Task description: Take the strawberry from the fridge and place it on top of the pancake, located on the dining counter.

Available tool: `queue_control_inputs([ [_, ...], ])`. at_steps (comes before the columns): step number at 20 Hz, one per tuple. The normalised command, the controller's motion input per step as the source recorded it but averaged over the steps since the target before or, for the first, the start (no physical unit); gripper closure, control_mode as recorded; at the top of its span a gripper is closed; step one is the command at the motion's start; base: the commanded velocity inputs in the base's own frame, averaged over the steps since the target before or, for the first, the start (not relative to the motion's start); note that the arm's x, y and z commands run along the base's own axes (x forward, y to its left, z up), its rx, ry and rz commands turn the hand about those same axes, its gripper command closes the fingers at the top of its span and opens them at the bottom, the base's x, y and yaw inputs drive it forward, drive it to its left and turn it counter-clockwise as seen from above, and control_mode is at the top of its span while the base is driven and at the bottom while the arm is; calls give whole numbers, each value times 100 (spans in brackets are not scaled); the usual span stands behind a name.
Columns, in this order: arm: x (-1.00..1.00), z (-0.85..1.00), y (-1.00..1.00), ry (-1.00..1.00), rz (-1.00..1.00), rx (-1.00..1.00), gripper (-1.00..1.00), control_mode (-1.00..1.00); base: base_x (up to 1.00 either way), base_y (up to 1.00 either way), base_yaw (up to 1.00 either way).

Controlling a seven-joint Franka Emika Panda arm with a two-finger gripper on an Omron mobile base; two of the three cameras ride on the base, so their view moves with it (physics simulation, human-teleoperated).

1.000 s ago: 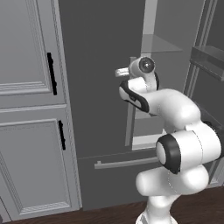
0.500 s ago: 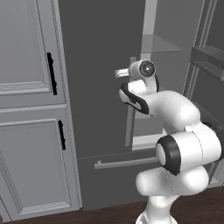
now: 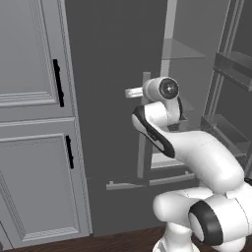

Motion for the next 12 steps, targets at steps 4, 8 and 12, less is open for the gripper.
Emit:
queue_control_inputs([
  [4, -79, 0, 76, 13, 0, 0, 100, -100, 0, 0, 0],
  [8, -65, 0, 79, 15, 0, 0, 100, -100, 0, 0, 0],
  [12, -54, 0, 81, 17, 0, -2, -100, -100, 0, 0, 0],
])
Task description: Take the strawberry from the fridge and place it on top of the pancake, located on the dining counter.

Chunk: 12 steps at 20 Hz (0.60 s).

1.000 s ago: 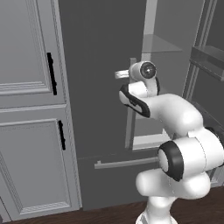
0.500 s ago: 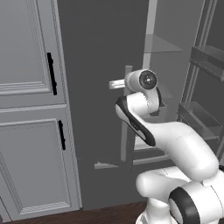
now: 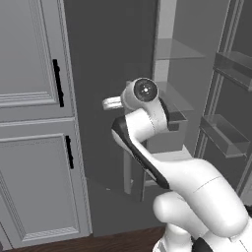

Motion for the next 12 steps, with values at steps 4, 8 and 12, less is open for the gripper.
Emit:
queue_control_inputs([
  [4, -42, -8, 60, 14, 0, -5, -100, -100, 0, 0, 0],
  [8, -62, -10, 11, 1, -1, 1, -100, -100, 0, 0, 0],
  [12, -100, 1, -44, -1, -10, 14, -100, -100, 0, 0, 0],
])
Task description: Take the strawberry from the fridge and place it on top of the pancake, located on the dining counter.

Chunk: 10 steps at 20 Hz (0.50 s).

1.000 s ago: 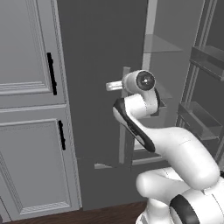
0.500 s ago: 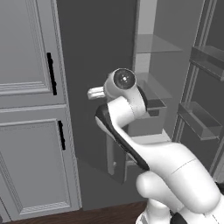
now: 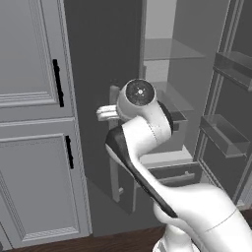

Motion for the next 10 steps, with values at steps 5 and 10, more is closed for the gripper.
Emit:
queue_control_inputs([
  [5, -98, 13, -80, 0, -10, 20, -100, -100, 0, 0, 0],
  [10, -29, 8, -100, 2, -3, 29, -100, -100, 0, 0, 0],
])
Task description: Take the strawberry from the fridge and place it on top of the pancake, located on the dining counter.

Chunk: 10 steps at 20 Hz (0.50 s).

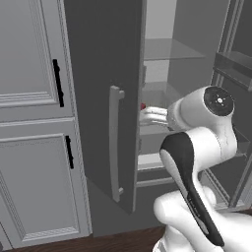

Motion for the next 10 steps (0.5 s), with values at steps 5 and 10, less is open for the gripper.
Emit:
queue_control_inputs([
  [5, 26, 0, -67, 4, 0, 37, -100, -100, 0, 0, 0],
  [10, 43, -32, -14, 3, 6, 37, -100, -100, 0, 0, 0],
])
